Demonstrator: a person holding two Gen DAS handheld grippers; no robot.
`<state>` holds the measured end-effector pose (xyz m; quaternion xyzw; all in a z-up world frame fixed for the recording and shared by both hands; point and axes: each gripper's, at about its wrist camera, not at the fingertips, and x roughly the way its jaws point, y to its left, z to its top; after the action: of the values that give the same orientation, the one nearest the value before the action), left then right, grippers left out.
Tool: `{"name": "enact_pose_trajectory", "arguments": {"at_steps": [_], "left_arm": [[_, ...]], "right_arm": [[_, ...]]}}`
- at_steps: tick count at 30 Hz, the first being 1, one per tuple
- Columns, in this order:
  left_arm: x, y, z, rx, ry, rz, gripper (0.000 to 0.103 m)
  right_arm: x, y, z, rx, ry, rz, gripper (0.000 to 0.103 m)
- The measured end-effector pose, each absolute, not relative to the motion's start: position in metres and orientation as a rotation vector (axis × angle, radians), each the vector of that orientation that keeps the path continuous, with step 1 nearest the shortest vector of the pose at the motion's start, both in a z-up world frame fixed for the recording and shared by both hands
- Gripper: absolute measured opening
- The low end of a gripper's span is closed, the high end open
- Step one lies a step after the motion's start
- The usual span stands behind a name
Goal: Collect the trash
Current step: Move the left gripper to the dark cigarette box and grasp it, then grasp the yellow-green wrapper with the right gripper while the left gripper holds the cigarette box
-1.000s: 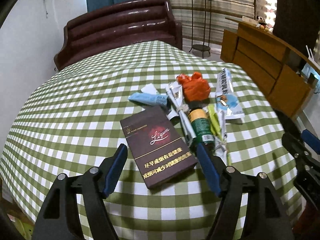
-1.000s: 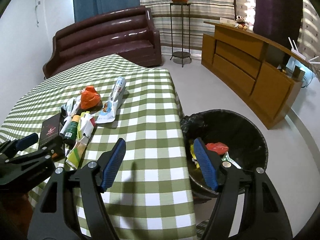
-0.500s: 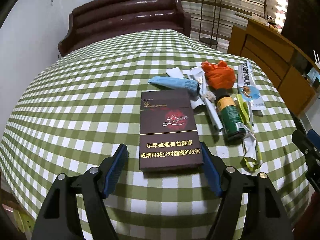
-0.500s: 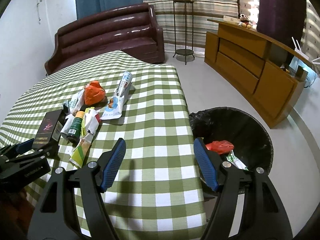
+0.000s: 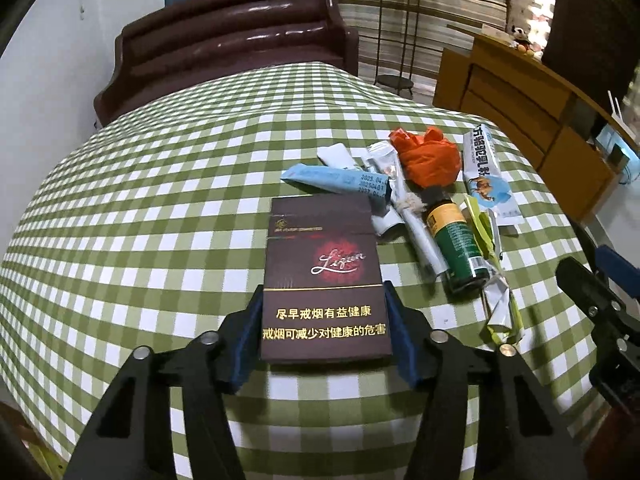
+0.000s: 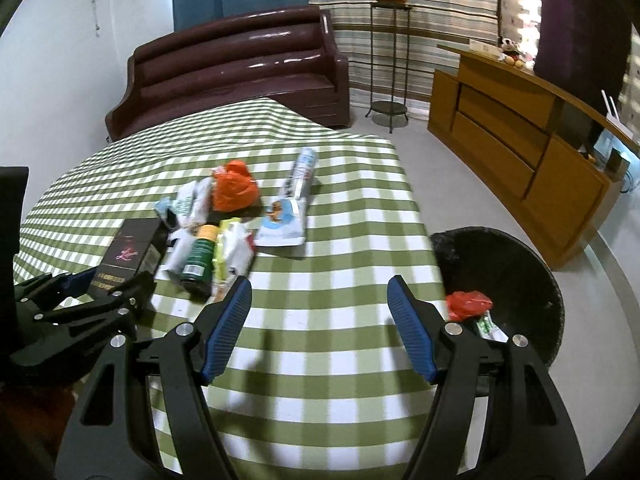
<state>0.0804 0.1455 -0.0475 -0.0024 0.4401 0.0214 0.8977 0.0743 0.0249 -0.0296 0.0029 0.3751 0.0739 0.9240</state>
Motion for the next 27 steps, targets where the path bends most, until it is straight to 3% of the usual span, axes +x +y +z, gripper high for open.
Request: {"name": "enact_pose_trajectory", "arguments": {"at_steps": [10,14,19,27], "left_arm": [[0.076,0.168,-0.047,-0.009,0.899,0.044,0.054],[0.072,0.177,-0.047,0.002,0.888,0.066,0.054],[0.072,0.184,-0.047,-0.017,0.892,0.064,0.054],[0.073,0.18,-0.047,-0.018,0.889,0.061,0.054]], "right_arm": [[0.077,0.064,-0.036,-0.062,0.805,0.191,0.068],[0.084,0.068,-0.042,-0.078,0.834,0.174,0.058],[0.088,0.07,-0.047,-0.087,0.857,0.164,0.054],[0.091,0.075,-0.049,-0.11,0.865,0.191,0.017]]}}
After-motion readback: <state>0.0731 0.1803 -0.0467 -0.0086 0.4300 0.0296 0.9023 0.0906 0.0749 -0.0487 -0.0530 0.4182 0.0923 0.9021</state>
